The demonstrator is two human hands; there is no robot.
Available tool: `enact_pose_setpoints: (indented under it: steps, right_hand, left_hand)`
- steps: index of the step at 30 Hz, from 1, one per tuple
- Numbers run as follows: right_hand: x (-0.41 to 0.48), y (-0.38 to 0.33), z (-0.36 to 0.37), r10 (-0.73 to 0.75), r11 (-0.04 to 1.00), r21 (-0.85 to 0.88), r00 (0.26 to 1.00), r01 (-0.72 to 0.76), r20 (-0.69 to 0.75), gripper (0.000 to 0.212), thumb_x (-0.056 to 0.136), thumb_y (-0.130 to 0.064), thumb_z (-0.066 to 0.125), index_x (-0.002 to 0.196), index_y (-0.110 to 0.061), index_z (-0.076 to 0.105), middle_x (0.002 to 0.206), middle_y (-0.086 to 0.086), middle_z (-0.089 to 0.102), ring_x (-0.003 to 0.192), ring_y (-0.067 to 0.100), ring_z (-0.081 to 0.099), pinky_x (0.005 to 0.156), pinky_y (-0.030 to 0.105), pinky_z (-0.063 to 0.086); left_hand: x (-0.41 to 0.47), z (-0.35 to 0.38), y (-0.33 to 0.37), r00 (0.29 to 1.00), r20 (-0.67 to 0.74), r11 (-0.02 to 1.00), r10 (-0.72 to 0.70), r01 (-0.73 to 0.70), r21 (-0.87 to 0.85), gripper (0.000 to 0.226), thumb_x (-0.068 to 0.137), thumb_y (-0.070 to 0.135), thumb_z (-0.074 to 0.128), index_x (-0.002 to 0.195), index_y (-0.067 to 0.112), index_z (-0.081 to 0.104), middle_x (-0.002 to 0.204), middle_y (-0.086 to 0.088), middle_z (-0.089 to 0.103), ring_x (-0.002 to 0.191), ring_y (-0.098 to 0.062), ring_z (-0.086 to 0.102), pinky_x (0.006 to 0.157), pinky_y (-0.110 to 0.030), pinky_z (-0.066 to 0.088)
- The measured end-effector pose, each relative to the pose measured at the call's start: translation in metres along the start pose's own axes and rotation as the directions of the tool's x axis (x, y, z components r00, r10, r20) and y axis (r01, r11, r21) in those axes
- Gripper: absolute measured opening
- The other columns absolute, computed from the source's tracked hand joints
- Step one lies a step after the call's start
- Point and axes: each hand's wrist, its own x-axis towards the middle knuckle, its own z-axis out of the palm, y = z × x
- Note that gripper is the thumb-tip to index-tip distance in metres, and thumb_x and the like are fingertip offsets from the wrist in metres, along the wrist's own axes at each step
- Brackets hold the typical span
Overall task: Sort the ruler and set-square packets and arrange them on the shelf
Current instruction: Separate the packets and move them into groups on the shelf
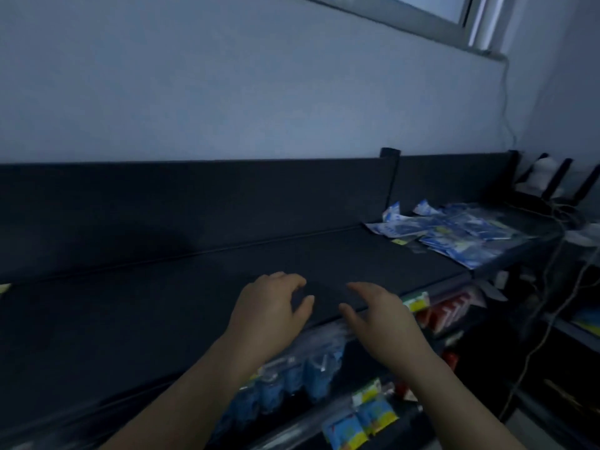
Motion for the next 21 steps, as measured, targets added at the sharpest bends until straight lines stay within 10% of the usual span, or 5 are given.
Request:
enact_pose_setpoints:
  steps: [21]
  right_hand:
    - [0.117,0.233,-0.052,0.259,0.965,-0.027,0.964,-0.261,-0.053,0.052,0.094,-0.043,0.051,0.14,-0.019,0.045,0.142,-0.002,0.048,0.127,0.015,0.048,0.101,0.03,0.041]
  left_hand:
    - [0.219,0.164,0.092,0.98,0.171,0.995,0.097,-0.101,0.018,0.04,0.093,0.044,0.051,0.127,0.023,0.057,0.121,0.007,0.062,0.098,-0.011,0.06,0.085,-0.029,0.05]
